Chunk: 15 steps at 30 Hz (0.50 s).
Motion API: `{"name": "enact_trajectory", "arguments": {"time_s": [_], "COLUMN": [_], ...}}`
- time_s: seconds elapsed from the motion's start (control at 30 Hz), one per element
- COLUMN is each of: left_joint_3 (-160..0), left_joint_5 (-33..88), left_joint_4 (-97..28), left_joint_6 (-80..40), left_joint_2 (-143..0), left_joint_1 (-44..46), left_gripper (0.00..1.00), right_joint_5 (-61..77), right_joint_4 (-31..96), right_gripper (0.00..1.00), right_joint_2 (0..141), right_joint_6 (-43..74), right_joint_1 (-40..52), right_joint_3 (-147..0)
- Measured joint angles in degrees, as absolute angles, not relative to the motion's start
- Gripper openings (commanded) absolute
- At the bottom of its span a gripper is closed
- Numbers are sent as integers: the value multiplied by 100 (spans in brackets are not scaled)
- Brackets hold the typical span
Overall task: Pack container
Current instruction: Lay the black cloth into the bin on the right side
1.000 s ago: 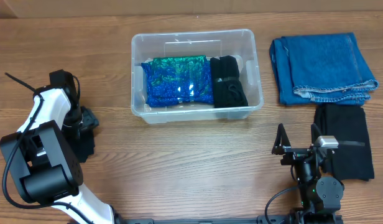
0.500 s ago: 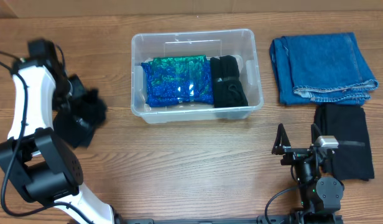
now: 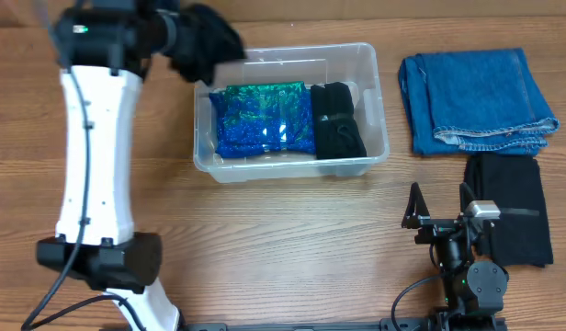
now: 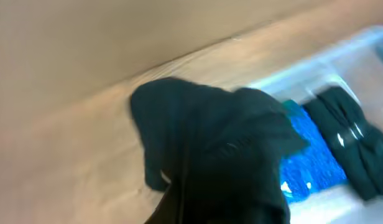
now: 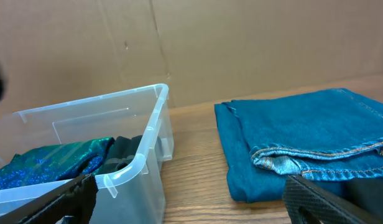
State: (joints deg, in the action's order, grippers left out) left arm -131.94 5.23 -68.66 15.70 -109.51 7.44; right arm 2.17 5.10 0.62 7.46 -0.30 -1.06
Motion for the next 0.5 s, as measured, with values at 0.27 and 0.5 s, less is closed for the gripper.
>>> {"name": "enact_trajectory", "arguments": {"time_s": [0.27,0.5], "left_joint_3": [-13194,-13216], "left_joint_5": [563,259], "left_joint_4": [-6650,-6307], "left_joint_6": [4648,6488], "left_joint_2": [-10960,-11942], "left_joint_1": [2698,3312], "left_gripper": [4,4], "right_joint_5": [217,217], "right_joint_4": [510,510], "right_gripper": [100,100], "right_joint_2": [62,62], "right_joint_6": [744,746], "right_joint_1": [-30,-30], "right_joint_3": [-106,-106]}}
